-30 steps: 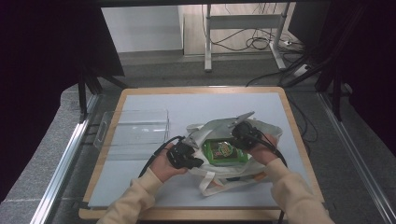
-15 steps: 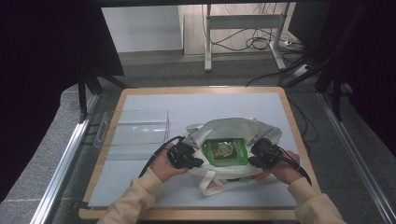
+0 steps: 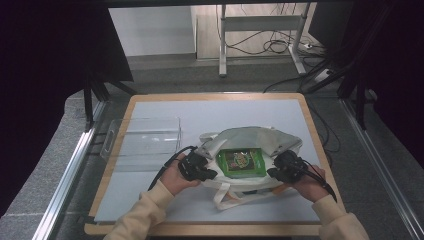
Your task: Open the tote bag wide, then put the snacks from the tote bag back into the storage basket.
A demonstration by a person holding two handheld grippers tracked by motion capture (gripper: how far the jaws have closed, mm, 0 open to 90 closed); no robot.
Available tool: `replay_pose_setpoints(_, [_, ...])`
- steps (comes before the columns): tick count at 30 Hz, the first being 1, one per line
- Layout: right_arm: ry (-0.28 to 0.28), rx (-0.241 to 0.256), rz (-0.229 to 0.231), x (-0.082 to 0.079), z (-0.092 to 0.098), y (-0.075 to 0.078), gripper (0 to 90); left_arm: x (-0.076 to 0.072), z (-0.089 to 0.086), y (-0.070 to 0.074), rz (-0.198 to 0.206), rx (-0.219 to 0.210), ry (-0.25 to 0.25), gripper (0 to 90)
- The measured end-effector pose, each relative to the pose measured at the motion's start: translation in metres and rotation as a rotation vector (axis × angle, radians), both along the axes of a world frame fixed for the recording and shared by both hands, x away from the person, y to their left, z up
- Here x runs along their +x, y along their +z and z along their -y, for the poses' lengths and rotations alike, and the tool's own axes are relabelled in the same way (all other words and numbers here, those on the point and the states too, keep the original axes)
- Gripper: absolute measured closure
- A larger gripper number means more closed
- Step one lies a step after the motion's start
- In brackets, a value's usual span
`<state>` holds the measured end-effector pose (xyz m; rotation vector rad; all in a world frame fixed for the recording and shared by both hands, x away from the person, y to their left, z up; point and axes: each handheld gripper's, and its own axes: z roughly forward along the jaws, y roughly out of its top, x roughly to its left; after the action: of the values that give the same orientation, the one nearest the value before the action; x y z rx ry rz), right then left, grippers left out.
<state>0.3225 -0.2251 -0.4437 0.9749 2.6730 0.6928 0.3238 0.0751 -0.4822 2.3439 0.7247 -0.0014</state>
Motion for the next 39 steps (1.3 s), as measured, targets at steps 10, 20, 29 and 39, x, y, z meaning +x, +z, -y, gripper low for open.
replay_pose_setpoints(10, [-0.020,0.110,0.063,0.006,-0.008,0.009,88.9,-0.002,0.001,0.000,0.000,0.000,0.002,89.7])
replay_pose_setpoints(20, [-0.028,0.127,0.065,0.010,-0.009,0.010,88.9,-0.005,0.001,0.000,0.000,0.003,0.004,89.7])
replay_pose_setpoints(29, [-0.046,0.127,0.061,0.014,-0.006,0.009,88.8,-0.006,0.002,0.000,0.003,0.009,0.008,89.7])
replay_pose_setpoints(39, [-0.052,0.131,0.061,0.019,-0.010,0.011,88.3,-0.017,-0.007,0.014,0.049,-0.030,0.020,89.6])
